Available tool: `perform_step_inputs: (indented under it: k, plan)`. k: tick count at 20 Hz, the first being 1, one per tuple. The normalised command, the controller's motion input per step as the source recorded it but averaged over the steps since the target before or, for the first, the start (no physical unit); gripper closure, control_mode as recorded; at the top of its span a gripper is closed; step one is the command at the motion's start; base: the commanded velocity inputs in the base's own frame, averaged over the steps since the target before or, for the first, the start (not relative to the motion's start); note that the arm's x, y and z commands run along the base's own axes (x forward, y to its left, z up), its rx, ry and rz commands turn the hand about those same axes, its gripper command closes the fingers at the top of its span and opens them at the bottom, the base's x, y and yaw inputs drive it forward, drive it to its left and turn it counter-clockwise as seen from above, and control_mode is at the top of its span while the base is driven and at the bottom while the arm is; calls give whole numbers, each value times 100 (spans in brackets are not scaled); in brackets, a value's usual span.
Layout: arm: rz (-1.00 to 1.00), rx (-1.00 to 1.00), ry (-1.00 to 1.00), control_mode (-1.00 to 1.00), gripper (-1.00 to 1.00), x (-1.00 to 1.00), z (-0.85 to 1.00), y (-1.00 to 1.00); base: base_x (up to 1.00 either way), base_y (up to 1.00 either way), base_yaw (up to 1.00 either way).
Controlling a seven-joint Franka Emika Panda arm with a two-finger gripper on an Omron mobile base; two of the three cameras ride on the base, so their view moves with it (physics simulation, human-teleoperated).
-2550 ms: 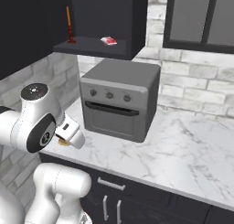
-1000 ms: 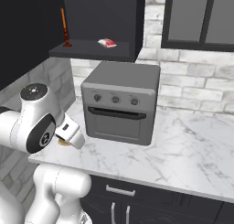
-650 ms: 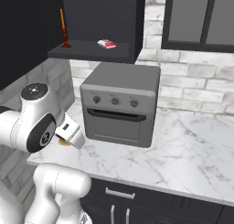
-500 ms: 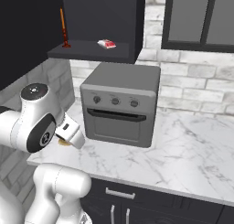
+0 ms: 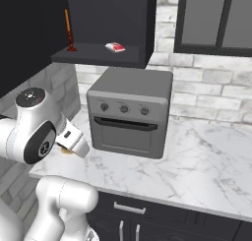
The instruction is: Pick the candle and candle from the dining table and place them in the open cabinet. Close the cabinet after placing the objects.
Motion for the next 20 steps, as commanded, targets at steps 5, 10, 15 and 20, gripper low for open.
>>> perform_step_inputs:
  k: [5, 10, 15, 20]
  plan:
    - [0, -1, -15, -100, 100, -1, 43, 13, 0, 0, 0]
    - [0, 0, -16, -100, 100, -2, 53, 1, 0, 0, 0]
    - [0, 0, -12, -100, 100, 0, 49, 0, 0, 0, 0]
    - [0, 0, -12, -100, 100, 0, 48, 0, 0, 0, 0]
